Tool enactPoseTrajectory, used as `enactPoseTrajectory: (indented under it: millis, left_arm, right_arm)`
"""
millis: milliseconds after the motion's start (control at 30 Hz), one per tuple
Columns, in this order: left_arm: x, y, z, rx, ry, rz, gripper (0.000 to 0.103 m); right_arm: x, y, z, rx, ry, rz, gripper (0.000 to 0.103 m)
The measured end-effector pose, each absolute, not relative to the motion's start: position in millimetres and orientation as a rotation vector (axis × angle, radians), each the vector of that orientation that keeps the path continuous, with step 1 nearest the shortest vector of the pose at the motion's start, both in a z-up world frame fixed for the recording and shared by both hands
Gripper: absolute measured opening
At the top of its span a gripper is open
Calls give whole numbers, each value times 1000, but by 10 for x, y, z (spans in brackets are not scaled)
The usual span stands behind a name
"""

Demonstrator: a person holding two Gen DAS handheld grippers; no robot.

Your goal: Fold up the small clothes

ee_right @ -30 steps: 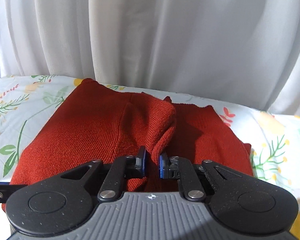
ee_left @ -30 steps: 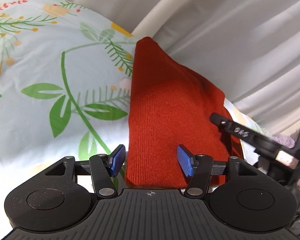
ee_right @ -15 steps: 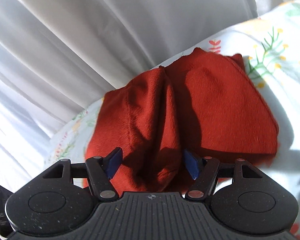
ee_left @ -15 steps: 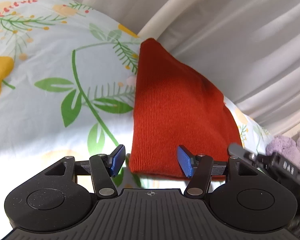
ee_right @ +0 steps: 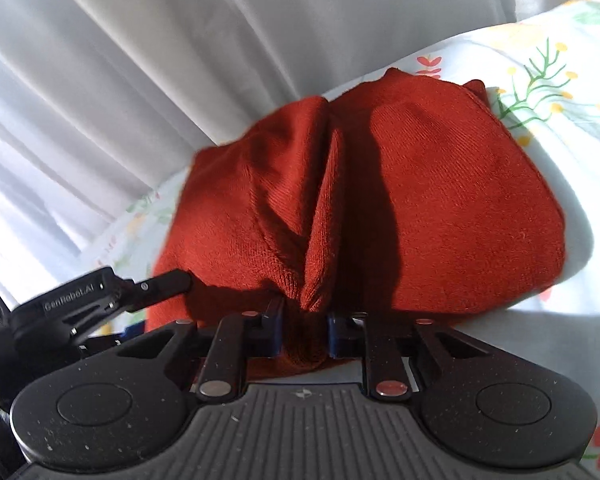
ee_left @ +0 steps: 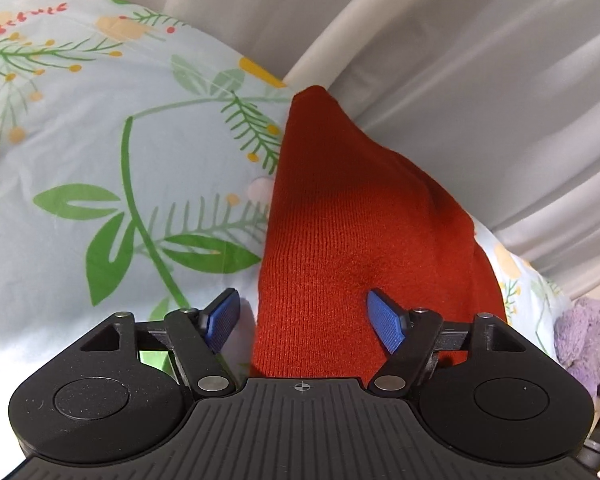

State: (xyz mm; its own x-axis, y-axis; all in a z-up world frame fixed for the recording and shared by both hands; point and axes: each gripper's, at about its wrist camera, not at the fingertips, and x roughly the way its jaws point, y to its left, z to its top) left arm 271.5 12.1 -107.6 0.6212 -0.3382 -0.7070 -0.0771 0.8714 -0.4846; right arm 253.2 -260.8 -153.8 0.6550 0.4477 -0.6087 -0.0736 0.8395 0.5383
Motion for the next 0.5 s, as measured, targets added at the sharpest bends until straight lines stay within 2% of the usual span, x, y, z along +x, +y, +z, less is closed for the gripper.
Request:
enactPoseTrajectory:
  millis: [67, 133, 200, 233, 433, 467, 500]
  left_arm:
    - [2669, 152, -1022, -510, 906, -159, 76]
    - [2590, 191, -957, -501, 884, -182, 75]
    - [2487, 236, -905, -481, 858, -165, 75]
    - [2455, 257, -895, -480, 852, -155, 76]
    - [2376, 358, -950, -582, 884, -121, 76]
    - [2371, 344, -949, -576, 884, -126, 76]
    - [2359, 323, -940, -562, 883, -137, 76]
  right_arm:
    - [2547, -2629, -1512, 495, 817, 343, 22]
    - [2549, -2724, -1453, 535, 791, 358, 34]
    - [2592, -2828, -1398, 569, 754, 338, 57]
    - [2643, -2870, -1387, 583, 745, 316, 58]
    - [3186, -2847, -1460, 622, 773, 338, 55]
    - [3230, -2794, -1430, 593, 760, 334, 42]
    - [3268, -2729, -1386, 549, 758, 329, 23]
